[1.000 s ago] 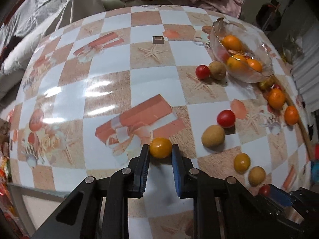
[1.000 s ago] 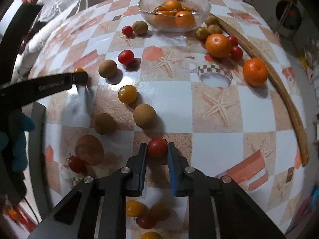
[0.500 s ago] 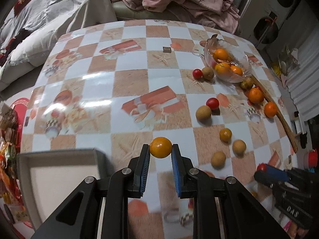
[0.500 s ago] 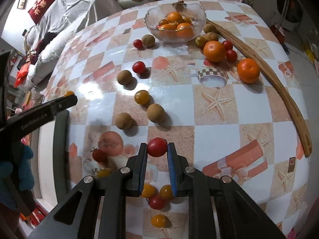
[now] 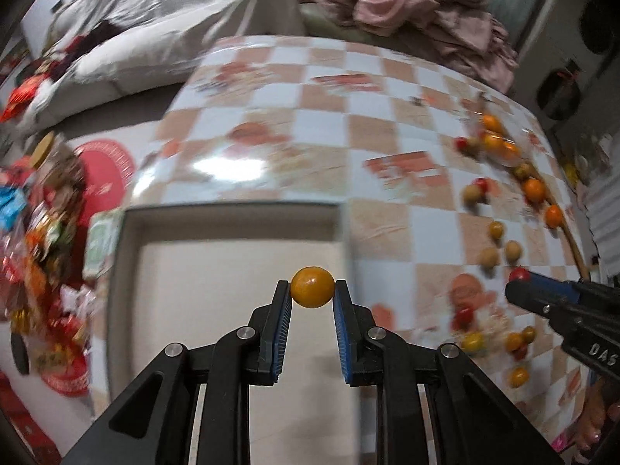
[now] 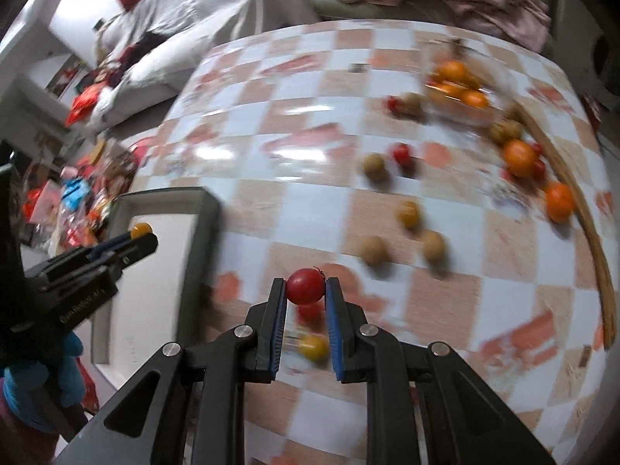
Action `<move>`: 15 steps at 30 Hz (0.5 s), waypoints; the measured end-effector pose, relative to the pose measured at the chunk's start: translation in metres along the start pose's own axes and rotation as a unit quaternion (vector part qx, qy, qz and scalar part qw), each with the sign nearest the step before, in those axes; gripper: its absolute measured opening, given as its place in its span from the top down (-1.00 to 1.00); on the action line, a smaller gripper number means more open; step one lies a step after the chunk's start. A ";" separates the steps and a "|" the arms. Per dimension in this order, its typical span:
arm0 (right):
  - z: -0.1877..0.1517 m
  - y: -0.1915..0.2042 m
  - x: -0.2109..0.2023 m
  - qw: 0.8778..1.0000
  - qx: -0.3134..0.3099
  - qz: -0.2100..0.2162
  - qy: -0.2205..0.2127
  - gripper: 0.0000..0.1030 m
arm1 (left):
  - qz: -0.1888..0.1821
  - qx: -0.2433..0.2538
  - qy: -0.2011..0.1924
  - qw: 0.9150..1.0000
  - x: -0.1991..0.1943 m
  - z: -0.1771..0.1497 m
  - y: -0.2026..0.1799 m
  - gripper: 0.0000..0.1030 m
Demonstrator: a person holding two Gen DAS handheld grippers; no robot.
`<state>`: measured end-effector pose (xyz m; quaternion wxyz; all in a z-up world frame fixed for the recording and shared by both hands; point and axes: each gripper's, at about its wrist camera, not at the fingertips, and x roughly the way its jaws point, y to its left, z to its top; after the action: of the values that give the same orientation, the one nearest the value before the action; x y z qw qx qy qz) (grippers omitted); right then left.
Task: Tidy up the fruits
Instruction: 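Carry both tomatoes to the white tray and open both tools to release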
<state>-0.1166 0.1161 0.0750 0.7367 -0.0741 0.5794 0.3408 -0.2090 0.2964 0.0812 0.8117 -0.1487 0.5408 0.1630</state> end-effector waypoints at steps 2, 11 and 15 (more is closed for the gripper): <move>0.004 0.019 0.007 1.000 -0.017 0.011 0.005 0.57 | 0.015 -0.018 0.001 1.000 0.000 -0.006 0.020 0.55; 0.025 0.093 0.055 0.995 -0.066 0.053 0.046 0.58 | 0.053 -0.075 0.014 0.996 0.021 -0.023 0.081 0.55; 0.032 0.113 0.075 0.993 -0.084 0.052 0.060 0.58 | 0.059 -0.086 0.022 0.994 0.033 -0.022 0.093 0.55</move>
<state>-0.1495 0.2491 0.0495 0.6732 -0.1253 0.5947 0.4212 -0.2549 0.3750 0.0360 0.7728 -0.1897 0.5503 0.2531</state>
